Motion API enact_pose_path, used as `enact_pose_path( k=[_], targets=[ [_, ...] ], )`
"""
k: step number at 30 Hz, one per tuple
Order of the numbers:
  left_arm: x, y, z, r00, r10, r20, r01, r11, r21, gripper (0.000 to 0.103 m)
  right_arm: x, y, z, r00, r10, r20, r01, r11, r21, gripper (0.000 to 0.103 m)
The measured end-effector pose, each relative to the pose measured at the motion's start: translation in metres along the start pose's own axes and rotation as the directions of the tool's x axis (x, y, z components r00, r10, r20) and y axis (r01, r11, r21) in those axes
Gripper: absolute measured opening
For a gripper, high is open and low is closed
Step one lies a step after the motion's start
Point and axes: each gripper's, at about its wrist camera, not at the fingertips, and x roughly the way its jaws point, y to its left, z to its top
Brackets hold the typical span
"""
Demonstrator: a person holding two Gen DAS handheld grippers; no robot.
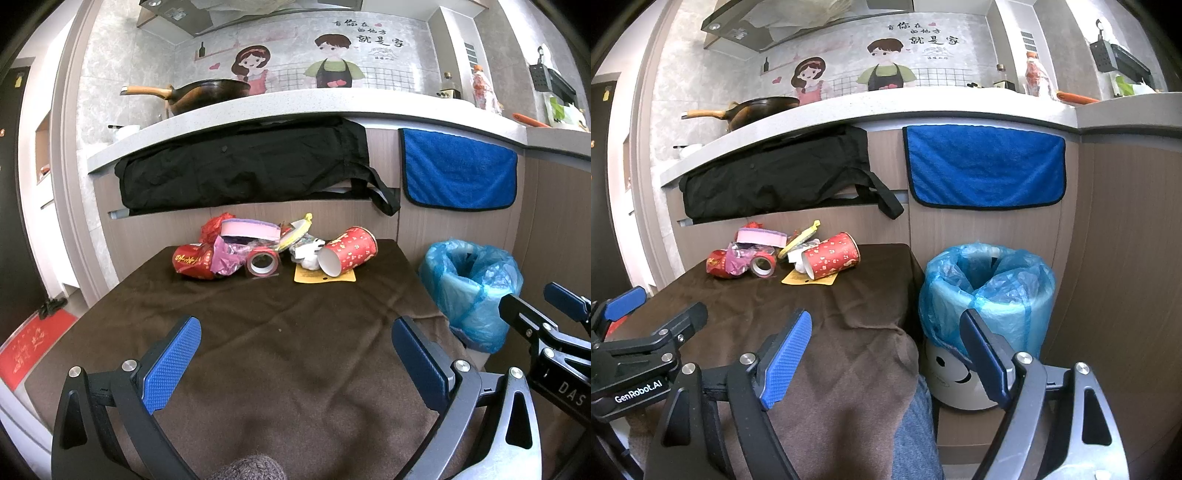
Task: Collect trash
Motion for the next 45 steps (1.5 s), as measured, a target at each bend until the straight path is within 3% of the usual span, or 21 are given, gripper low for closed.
enact_pose_path(
  k=[6,12,17,24,29,32,38,42,45],
  targets=[
    [0.006,-0.002,0.001,1.000,0.008,0.007,-0.008,1.000,0.017,0.102,0.002,0.000,0.001,1.000,0.006,-0.001,-0.006,1.000,-0.007,0.080],
    [0.028,0.012,0.031,0.999,0.011,0.035,-0.012,0.999,0.052,0.102,0.026,0.000,0.029,0.998,0.060,-0.001,-0.060,0.998,-0.031,0.080],
    [0.084,0.046,0.080,1.000,0.004,-0.022,-0.003,0.999,0.047,0.102,0.080,0.014,0.071,0.991,0.134,-0.026,-0.136,0.985,-0.108,0.080],
    [0.163,0.115,0.120,0.990,0.076,-0.121,-0.080,0.997,-0.025,0.102,0.174,0.047,0.102,0.970,0.211,-0.124,-0.231,0.957,-0.178,0.080],
    [0.186,0.145,0.119,0.991,0.028,-0.128,-0.041,0.994,-0.101,0.102,0.224,0.059,0.094,0.941,0.250,-0.228,-0.297,0.933,-0.202,0.079],
    [0.197,0.145,0.116,0.994,-0.002,-0.105,-0.009,0.995,-0.097,0.102,0.238,0.047,0.093,0.938,0.255,-0.236,-0.297,0.941,-0.160,0.079],
    [0.238,0.138,0.108,0.978,-0.119,-0.170,0.090,0.982,-0.167,0.097,0.249,0.021,0.088,0.941,0.262,-0.215,-0.278,0.959,-0.047,0.079],
    [0.249,0.141,0.097,0.976,-0.144,-0.163,0.109,0.972,-0.208,0.097,0.251,0.022,0.082,0.942,0.256,-0.219,-0.278,0.957,-0.078,0.079],
    [0.249,0.149,0.088,0.977,-0.152,-0.149,0.111,0.961,-0.253,0.097,0.259,0.030,0.076,0.921,0.280,-0.271,-0.317,0.943,-0.105,0.079]
  ],
)
